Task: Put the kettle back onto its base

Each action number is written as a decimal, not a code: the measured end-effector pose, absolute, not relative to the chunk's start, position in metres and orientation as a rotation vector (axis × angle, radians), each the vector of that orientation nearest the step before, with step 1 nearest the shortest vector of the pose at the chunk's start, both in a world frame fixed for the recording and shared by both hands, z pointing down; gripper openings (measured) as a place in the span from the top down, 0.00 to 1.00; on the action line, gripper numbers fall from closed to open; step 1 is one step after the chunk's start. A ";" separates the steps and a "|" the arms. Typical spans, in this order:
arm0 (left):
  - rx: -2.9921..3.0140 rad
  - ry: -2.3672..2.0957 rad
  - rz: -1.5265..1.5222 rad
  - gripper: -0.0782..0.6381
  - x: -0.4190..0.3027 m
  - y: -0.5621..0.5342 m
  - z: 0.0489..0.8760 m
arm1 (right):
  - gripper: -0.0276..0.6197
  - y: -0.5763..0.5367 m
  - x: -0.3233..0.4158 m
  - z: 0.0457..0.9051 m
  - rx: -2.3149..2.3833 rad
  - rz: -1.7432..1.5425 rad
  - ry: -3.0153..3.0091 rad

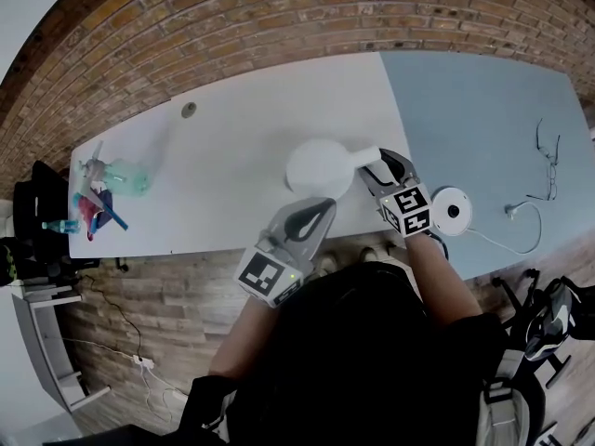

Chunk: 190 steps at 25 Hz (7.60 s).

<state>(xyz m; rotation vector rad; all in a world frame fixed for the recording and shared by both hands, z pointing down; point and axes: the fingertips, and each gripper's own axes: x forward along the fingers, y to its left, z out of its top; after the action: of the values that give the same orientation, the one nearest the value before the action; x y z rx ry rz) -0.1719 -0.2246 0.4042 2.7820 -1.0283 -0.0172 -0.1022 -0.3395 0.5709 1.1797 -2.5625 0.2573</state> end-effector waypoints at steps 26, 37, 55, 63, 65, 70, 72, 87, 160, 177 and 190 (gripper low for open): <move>2.805 -1.020 0.011 0.89 -0.188 -0.219 0.406 | 0.83 -0.370 -0.119 0.578 1.335 0.295 -2.524; 2.795 -1.028 0.033 0.89 -0.200 -0.214 0.412 | 0.84 -0.368 -0.115 0.573 1.418 0.293 -2.512; 2.824 -0.918 -0.012 0.89 -0.197 -0.208 0.407 | 0.83 -0.352 -0.060 0.542 1.681 0.366 -2.460; 2.867 -0.728 -0.009 0.89 -0.176 -0.202 0.410 | 0.83 -0.330 -0.004 0.519 1.901 0.334 -2.348; 2.879 -0.669 -0.019 0.89 -0.167 -0.200 0.410 | 0.83 -0.320 0.014 0.516 1.956 0.324 -2.296; 2.901 -0.539 -0.002 0.89 -0.141 -0.196 0.412 | 0.83 -0.294 0.062 0.513 2.099 0.338 -2.196; 2.913 -0.484 0.000 0.89 -0.127 -0.195 0.412 | 0.83 -0.282 0.083 0.510 2.161 0.340 -2.159; 2.978 -0.251 0.058 0.89 -0.007 -0.190 0.412 | 0.83 -0.230 0.209 0.500 2.353 0.333 -2.007; 2.951 -0.044 0.200 0.89 0.074 -0.203 0.429 | 0.82 -0.208 0.288 0.551 2.522 0.400 -1.906; 2.943 -0.063 0.203 0.89 0.069 -0.212 0.431 | 0.78 -0.220 0.283 0.560 2.513 0.406 -1.920; 2.938 -0.028 0.172 0.89 0.071 -0.207 0.429 | 0.65 -0.208 0.275 0.564 2.384 0.392 -1.925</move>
<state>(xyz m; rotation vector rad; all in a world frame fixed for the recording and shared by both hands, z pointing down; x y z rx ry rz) 0.0709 -0.2075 0.4286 2.9382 -0.0280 0.1725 0.2747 -0.2078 0.5639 2.3838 -1.9249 0.3915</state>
